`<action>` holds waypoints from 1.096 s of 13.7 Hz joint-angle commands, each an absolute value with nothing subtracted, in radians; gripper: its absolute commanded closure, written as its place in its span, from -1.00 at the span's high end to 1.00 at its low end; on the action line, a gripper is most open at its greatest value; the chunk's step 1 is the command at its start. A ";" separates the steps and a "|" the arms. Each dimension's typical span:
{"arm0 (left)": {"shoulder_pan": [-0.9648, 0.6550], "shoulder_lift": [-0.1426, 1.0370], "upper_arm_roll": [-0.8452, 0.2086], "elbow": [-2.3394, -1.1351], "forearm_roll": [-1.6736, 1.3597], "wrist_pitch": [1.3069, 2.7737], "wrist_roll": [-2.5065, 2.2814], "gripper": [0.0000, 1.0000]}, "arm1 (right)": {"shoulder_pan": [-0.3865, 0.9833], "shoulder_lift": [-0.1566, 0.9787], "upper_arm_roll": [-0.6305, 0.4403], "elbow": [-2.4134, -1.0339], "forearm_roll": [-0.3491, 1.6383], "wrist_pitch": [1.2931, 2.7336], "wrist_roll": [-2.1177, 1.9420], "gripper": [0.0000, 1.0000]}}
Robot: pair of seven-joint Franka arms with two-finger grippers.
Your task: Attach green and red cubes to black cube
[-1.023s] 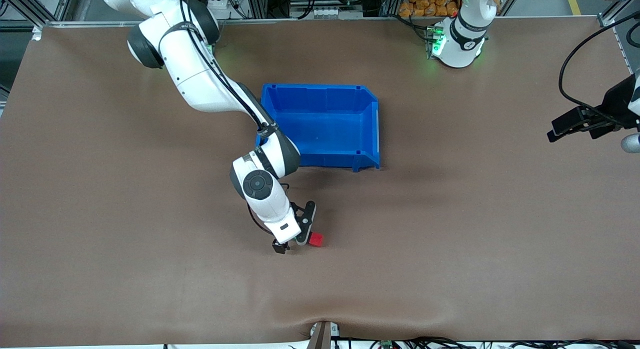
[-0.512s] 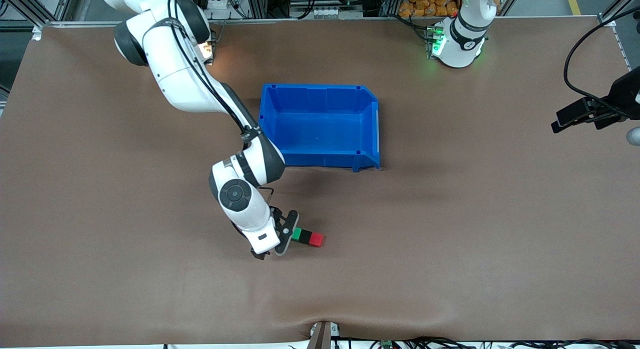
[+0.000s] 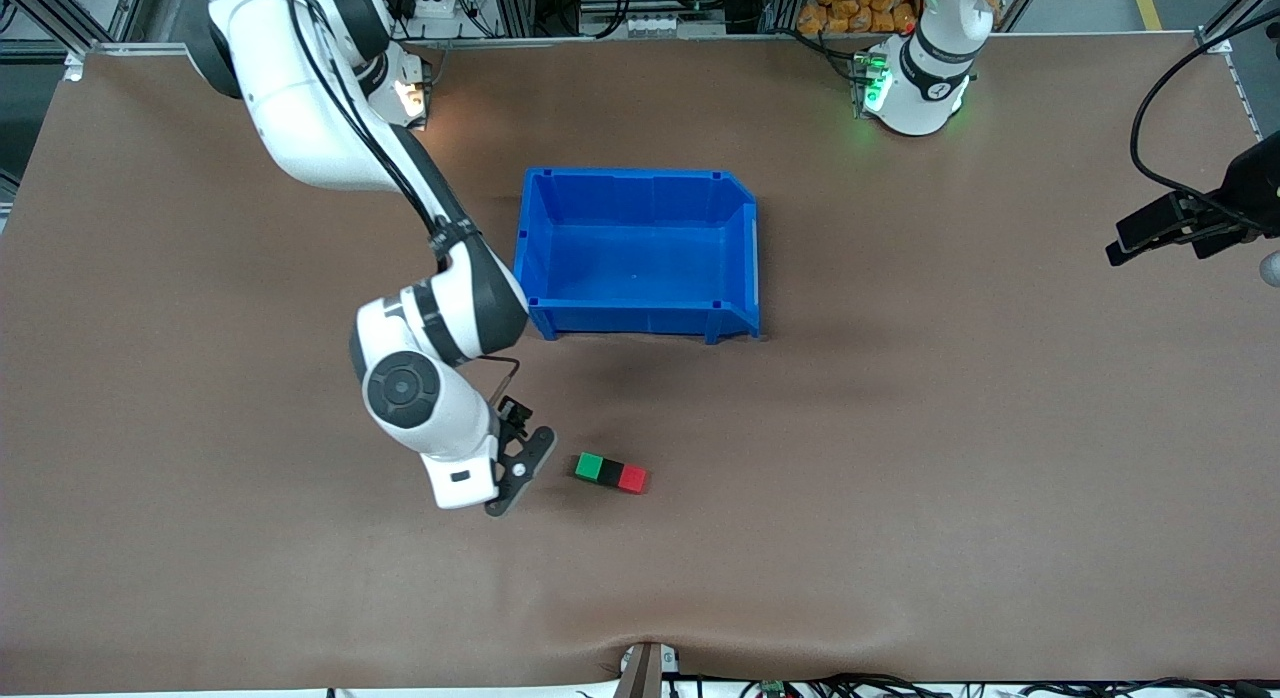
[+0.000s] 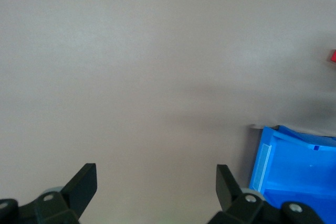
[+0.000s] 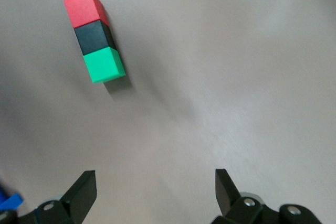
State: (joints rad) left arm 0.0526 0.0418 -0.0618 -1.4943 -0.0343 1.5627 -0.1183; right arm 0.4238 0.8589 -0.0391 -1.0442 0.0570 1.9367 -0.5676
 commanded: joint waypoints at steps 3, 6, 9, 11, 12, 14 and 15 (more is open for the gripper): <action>0.061 0.038 -0.074 -1.454 -0.017 1.565 -0.135 1.00 | 0.299 0.671 -0.026 -1.133 0.081 1.793 -0.549 1.00; 0.064 0.034 -0.077 -1.454 -0.032 1.549 -0.123 1.00 | 0.204 0.525 -0.028 -1.259 0.135 1.792 -0.548 1.00; 0.063 0.032 -0.078 -1.456 -0.029 1.548 -0.126 1.00 | 0.141 0.385 -0.029 -1.379 0.137 1.795 -0.548 1.00; 0.064 0.034 -0.077 -1.456 -0.017 1.548 -0.120 1.00 | 0.117 0.292 -0.035 -1.426 0.137 1.789 -0.517 1.00; 0.064 0.032 -0.077 -1.457 -0.015 1.548 -0.121 1.00 | 0.120 0.243 -0.060 -1.446 0.135 1.761 -0.479 1.00; 0.063 0.032 -0.077 -1.459 -0.015 1.525 -0.120 1.00 | 0.115 0.198 -0.089 -1.454 0.133 1.715 -0.433 1.00; 0.064 0.032 -0.077 -1.459 -0.015 1.525 -0.120 1.00 | 0.103 0.181 -0.095 -1.456 0.132 1.689 -0.401 1.00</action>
